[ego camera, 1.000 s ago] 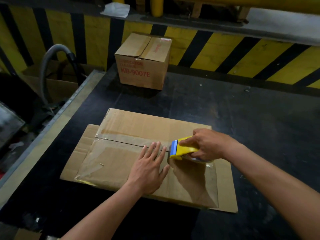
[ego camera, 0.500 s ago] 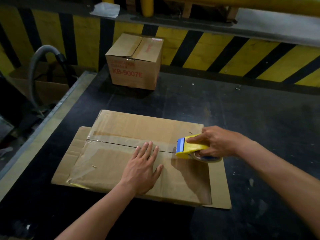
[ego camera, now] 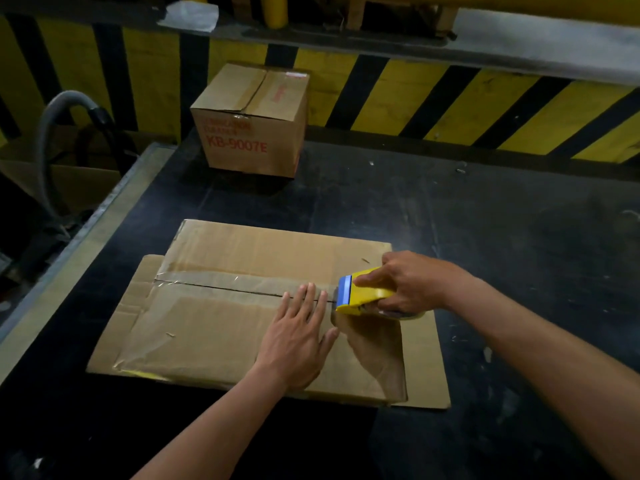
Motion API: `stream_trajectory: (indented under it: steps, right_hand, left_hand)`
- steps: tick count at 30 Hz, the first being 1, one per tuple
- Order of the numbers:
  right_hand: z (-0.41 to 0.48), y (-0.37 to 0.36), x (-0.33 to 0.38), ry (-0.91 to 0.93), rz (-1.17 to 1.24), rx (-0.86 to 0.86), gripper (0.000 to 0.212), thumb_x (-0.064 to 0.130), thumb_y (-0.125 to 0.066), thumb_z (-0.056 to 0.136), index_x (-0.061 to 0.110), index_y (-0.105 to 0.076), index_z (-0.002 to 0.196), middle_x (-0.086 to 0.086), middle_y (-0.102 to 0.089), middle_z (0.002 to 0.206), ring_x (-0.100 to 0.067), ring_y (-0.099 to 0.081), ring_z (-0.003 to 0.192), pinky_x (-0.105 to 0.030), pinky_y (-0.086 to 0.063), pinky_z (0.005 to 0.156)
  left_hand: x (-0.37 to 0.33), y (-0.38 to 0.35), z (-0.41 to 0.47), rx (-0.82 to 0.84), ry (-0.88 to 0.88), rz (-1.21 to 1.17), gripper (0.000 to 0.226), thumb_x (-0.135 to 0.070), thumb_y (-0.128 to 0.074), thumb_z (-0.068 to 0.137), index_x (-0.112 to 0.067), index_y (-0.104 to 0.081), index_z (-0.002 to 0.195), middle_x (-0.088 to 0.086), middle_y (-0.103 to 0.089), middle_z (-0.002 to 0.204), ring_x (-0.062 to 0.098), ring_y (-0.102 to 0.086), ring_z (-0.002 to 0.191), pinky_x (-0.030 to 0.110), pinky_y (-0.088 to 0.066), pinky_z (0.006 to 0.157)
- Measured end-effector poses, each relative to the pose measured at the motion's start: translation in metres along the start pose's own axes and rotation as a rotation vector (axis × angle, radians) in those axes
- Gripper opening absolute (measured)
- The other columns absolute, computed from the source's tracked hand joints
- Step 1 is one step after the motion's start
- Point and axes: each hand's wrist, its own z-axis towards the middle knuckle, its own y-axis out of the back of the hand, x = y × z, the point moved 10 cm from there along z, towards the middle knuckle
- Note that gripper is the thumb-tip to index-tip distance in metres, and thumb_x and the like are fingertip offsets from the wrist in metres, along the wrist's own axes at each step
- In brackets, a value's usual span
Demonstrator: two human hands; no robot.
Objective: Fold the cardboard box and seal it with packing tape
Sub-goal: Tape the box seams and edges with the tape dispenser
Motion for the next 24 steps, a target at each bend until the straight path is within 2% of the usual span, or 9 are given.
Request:
stream_trajectory:
  steps: [3,6,9,12,16,20,24]
  right_hand:
    - [-0.010,0.001,-0.006,0.021,0.014,0.019,0.059,0.062,-0.055,0.087,0.049,-0.040,0.143,-0.001,-0.050,0.107,-0.017,-0.051,0.099,-0.031,-0.042,0.076]
    - [-0.023,0.002,-0.021,-0.017,0.021,0.019,0.059,0.062,-0.056,0.086,0.053,-0.039,0.141,0.004,-0.045,0.100,-0.014,-0.049,0.093,-0.033,-0.044,0.075]
    - [-0.035,-0.004,-0.032,-0.060,0.000,0.033,0.060,0.061,-0.056,0.087,0.053,-0.038,0.143,0.001,-0.047,0.102,-0.013,-0.047,0.090,-0.034,-0.046,0.077]
    - [-0.034,-0.011,-0.030,-0.061,0.025,0.007,0.061,0.064,-0.057,0.085,0.051,-0.039,0.143,0.002,-0.046,0.103,-0.013,-0.046,0.093,-0.032,-0.043,0.075]
    - [-0.030,-0.011,-0.033,-0.054,0.037,-0.034,0.063,0.068,-0.056,0.084,0.051,-0.040,0.143,0.005,-0.044,0.100,-0.011,-0.043,0.091,-0.028,-0.035,0.072]
    - [-0.029,-0.007,-0.028,-0.017,0.022,-0.043,0.057,0.058,-0.059,0.088,0.049,-0.043,0.141,0.008,-0.039,0.097,-0.009,-0.040,0.090,-0.026,-0.032,0.071]
    - [-0.031,-0.003,-0.035,0.009,0.044,-0.037,0.054,0.054,-0.059,0.089,0.051,-0.043,0.140,0.005,-0.045,0.098,-0.010,-0.043,0.089,-0.024,-0.029,0.065]
  left_hand:
    - [0.000,-0.001,0.000,0.020,-0.003,0.001,0.080,-0.064,0.005,0.098,-0.016,0.003,0.162,0.009,0.010,0.168,0.022,0.017,0.155,0.044,0.006,0.127]
    - [0.001,0.000,-0.001,0.013,0.000,-0.012,0.076,-0.062,-0.005,0.102,-0.016,0.005,0.162,0.009,0.011,0.169,0.022,0.018,0.154,0.043,0.008,0.126]
    - [-0.001,0.003,0.000,0.030,-0.003,-0.015,0.075,-0.061,-0.007,0.103,-0.017,0.007,0.161,0.008,0.016,0.167,0.022,0.019,0.154,0.042,0.009,0.126]
    - [-0.005,0.002,0.002,0.058,0.024,-0.007,0.073,-0.058,-0.006,0.103,-0.015,0.007,0.161,0.009,0.017,0.166,0.026,0.018,0.154,0.046,0.009,0.126]
    - [-0.025,0.004,0.008,-0.006,0.016,-0.046,0.072,-0.052,-0.003,0.102,-0.011,-0.002,0.162,0.011,0.003,0.170,0.026,0.007,0.157,0.044,0.008,0.126]
    - [-0.040,-0.004,0.013,-0.028,-0.022,-0.036,0.077,-0.059,0.004,0.100,-0.015,-0.008,0.162,0.006,-0.004,0.171,0.022,0.004,0.157,0.047,0.001,0.127]
    - [-0.037,-0.006,0.011,-0.007,-0.025,-0.030,0.071,-0.059,-0.004,0.103,-0.021,0.001,0.163,0.001,0.008,0.169,0.017,0.014,0.156,0.044,0.005,0.127]
